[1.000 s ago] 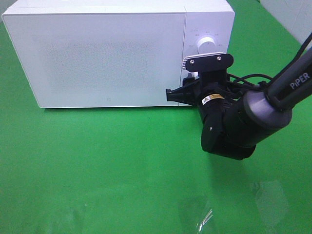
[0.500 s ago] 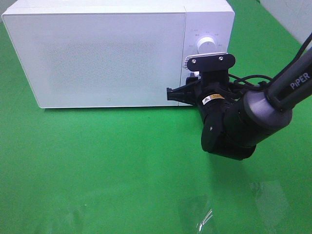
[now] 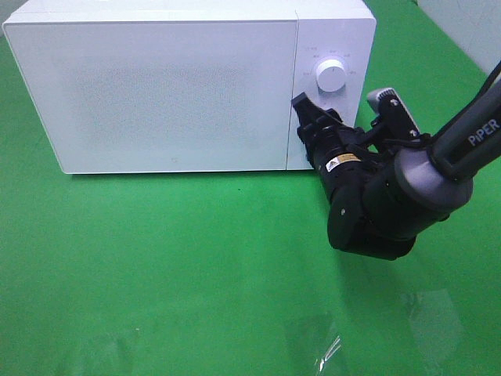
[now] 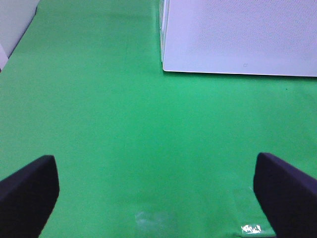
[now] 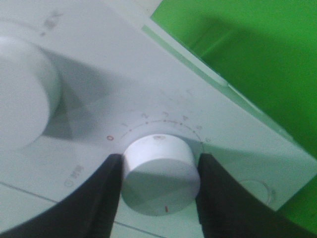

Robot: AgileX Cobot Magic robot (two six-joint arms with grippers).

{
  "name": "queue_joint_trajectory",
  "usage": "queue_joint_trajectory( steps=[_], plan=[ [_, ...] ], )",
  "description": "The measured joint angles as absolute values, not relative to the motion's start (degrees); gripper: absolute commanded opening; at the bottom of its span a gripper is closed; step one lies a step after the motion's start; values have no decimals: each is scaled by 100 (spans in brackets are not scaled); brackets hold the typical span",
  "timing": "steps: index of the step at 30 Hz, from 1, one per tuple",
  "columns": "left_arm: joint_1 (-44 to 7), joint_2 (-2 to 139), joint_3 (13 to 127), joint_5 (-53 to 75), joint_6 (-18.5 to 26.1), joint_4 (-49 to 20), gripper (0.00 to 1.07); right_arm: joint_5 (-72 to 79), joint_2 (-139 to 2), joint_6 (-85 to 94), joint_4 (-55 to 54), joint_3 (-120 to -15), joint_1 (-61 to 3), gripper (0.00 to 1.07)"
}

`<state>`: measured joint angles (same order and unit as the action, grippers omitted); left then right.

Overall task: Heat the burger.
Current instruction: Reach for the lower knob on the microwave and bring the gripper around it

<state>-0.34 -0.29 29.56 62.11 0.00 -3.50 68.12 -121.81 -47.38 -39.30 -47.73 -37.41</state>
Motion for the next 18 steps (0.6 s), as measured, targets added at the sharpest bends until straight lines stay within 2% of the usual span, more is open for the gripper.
queue_joint_trajectory(
  steps=[1, 4, 7, 18],
  plan=[
    [-34, -29, 2956, 6211, 0, -350, 101, 6812, -12181, -4738, -3930, -4773, -3741, 0],
    [-34, -29, 2956, 6211, 0, -350, 101, 6853, -12181, -6532, -3850, -4756, -3724, 0],
    [-34, -29, 2956, 6211, 0, -350, 101, 6853, -12181, -7391, -3845, -4756, -3724, 0],
    [-34, -29, 2956, 6211, 0, -350, 101, 6910, -12198, -7689, -3787, -4750, -3707, 0]
  ],
)
